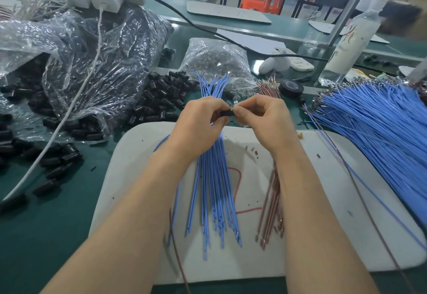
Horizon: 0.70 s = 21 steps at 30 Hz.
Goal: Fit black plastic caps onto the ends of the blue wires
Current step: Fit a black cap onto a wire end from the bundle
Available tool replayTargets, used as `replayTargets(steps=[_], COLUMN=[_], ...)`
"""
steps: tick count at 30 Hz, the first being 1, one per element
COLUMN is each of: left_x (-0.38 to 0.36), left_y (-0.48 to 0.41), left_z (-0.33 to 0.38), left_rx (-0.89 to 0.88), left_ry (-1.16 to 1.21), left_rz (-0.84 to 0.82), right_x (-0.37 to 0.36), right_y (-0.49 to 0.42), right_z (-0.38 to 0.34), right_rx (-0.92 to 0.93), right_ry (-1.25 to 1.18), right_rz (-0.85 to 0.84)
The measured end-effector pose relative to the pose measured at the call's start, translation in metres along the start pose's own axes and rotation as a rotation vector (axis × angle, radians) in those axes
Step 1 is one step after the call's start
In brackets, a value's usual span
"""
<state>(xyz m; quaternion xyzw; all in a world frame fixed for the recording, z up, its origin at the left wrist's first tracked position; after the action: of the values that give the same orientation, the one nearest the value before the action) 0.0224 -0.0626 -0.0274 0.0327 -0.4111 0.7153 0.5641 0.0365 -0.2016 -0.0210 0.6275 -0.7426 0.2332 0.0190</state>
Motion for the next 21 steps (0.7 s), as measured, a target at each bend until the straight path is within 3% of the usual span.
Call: replayTargets(steps=[6, 15, 17, 21], left_x=[0.000, 0.006, 0.013, 0.040], left_y=[0.000, 0.000, -0.004, -0.027], left_z=[-0.004, -0.004, 0.001, 0.034], left_rx=[0.075, 0.093, 0.117, 0.126], left_ry=[0.014, -0.012, 0.019, 0.163], left_rz=[0.026, 0.028, 0.049, 0.186], right_x=[-0.008, -0.020, -0.026, -0.035], right_y=[0.002, 0.006, 0.010, 0.019], right_z=[0.016, 0.015, 0.009, -0.020], right_rx=[-0.302, -0.370, -0.425, -0.507], right_ry=[-0.333, -0.384, -0.492, -0.688], right_rz=[0.078, 0.022, -0.038, -0.315])
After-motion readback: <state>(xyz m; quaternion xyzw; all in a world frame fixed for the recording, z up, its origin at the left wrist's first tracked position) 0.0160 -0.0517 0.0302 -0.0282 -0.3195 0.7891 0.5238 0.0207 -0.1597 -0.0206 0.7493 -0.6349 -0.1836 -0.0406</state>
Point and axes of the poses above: each hand's wrist, its own y-axis away from the middle knuckle, its own x-axis out of the back of the hand, z = x × y, the point moved 5 cm from there along -y, towards the middle knuckle, and after that the axes turned 11 degrees about z, right-handed, at the moved point
